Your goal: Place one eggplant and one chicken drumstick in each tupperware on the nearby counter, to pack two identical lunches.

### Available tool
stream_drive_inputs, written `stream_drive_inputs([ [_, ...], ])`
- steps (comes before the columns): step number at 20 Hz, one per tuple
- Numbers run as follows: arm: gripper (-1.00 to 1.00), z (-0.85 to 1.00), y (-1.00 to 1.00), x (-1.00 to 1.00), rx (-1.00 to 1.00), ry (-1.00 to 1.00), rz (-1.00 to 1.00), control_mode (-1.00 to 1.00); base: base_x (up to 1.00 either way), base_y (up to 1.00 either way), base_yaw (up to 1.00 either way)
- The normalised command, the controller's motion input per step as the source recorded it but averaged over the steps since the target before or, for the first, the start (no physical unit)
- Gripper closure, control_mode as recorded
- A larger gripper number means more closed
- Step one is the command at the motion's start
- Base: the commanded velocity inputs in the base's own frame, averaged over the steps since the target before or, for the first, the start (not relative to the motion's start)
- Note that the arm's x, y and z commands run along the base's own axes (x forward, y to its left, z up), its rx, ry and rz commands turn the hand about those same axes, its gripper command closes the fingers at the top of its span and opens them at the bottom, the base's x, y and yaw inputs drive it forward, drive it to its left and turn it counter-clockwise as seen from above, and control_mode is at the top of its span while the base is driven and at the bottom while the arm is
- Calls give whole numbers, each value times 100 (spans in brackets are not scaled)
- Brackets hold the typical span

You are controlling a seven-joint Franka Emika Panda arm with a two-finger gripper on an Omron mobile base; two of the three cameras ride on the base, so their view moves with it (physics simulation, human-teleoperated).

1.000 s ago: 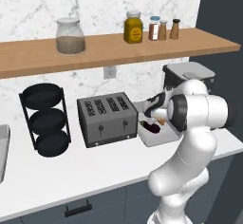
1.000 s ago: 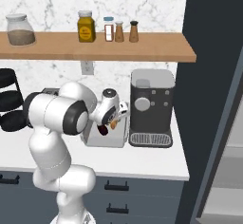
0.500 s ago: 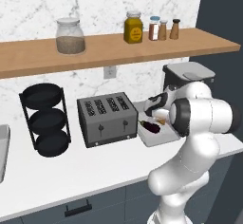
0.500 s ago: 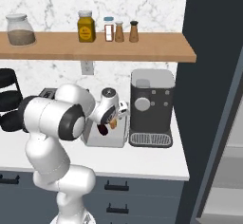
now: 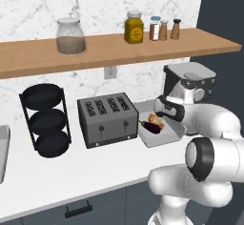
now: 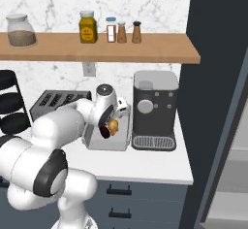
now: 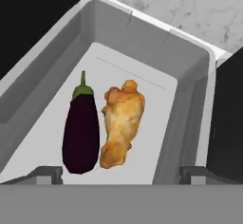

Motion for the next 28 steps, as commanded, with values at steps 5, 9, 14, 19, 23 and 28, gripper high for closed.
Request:
stream_drive_inputs([
  [5,-100,86,19,-100,0,-11,0,-100,0,0,0],
  [9,-100,93,24,-85,1,-25,-3,-100,0,0,0],
  [14,-100,70,22,-82,21,-17,-29,-100,0,0,0],
  [19,-100,88,20,-85,43,2,-34,-100,0,0,0],
  [23,-100,26,4,-94,22,1,0,-100,0,0,0],
  [28,-100,-41,28,-71,2,3,7,-100,0,0,0],
])
